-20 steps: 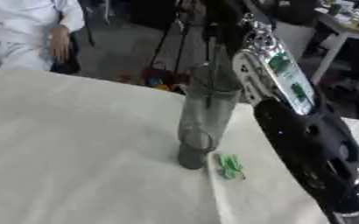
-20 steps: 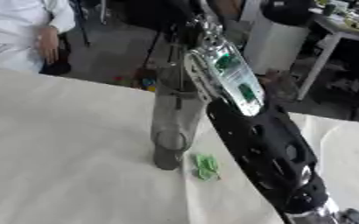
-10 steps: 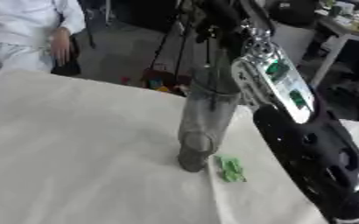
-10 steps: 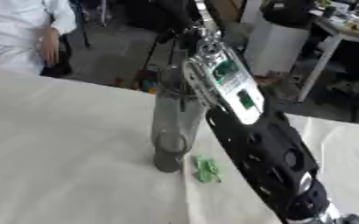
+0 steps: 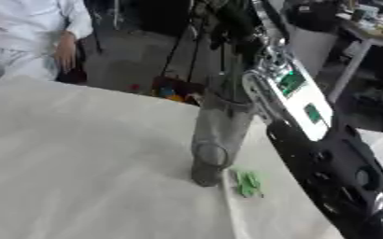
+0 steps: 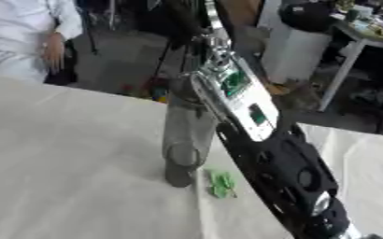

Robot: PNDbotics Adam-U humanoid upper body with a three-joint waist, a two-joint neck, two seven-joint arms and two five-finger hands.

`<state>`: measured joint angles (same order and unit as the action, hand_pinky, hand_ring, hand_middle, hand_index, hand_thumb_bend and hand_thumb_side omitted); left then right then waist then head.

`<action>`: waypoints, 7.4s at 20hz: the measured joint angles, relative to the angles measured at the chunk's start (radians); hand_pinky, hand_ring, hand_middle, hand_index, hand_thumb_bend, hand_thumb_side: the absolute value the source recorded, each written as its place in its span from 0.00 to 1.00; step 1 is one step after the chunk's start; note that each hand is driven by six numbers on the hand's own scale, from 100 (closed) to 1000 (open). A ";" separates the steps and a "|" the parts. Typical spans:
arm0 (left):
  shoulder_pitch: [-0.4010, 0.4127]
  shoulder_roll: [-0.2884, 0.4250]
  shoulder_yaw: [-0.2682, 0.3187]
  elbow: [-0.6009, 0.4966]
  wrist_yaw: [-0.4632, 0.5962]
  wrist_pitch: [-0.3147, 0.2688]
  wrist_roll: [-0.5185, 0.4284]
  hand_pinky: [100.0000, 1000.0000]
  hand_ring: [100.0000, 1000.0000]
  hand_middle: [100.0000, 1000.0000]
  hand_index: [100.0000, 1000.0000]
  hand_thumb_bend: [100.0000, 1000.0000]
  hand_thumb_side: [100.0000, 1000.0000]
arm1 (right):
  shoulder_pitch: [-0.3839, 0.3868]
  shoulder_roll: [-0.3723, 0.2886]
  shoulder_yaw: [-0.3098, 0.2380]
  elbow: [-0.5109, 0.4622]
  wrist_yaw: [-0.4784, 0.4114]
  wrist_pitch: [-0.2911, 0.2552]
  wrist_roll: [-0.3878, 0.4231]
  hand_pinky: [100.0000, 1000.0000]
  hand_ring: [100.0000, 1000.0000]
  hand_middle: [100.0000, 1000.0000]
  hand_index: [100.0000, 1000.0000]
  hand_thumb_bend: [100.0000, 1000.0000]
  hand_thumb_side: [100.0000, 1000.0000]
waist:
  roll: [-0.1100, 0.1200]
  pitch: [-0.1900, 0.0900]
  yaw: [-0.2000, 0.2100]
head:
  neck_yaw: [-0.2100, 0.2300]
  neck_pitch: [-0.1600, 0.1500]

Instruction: Arrange flowers into the vase.

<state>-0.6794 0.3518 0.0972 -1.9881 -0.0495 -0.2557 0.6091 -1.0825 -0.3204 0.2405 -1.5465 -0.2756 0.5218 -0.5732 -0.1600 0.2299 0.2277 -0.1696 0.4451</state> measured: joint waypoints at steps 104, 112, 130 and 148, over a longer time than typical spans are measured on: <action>-0.006 -0.009 0.000 0.000 0.005 0.004 0.000 0.88 0.89 0.85 0.95 0.00 1.00 | 0.097 -0.019 0.030 -0.117 0.361 0.171 0.179 0.40 0.42 0.31 0.35 0.03 0.70 | 0.025 0.010 -0.039 | 0.014 -0.044; -0.007 -0.009 0.000 0.000 0.005 0.004 0.000 0.88 0.89 0.85 0.95 0.00 1.00 | 0.106 -0.019 0.031 -0.119 0.361 0.168 0.180 0.40 0.42 0.32 0.37 0.03 0.71 | 0.027 0.010 -0.043 | 0.014 -0.044; -0.007 -0.017 0.000 0.000 0.012 0.005 0.000 0.88 0.89 0.84 0.95 0.00 1.00 | 0.132 -0.019 0.044 -0.132 0.421 0.113 0.204 0.47 0.50 0.42 0.53 0.05 0.76 | 0.033 0.012 -0.047 | 0.014 -0.052; -0.007 -0.017 0.000 0.000 0.012 0.005 0.000 0.88 0.89 0.85 0.95 0.00 1.00 | 0.158 -0.029 0.049 -0.144 0.473 0.117 0.356 0.55 0.58 0.51 0.68 0.07 0.85 | 0.033 0.012 -0.050 | 0.014 -0.057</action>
<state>-0.6861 0.3343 0.0968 -1.9881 -0.0371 -0.2507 0.6087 -0.9247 -0.3489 0.2897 -1.6910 0.1976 0.6391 -0.2168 -0.1272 0.2416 0.1774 -0.1554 0.3877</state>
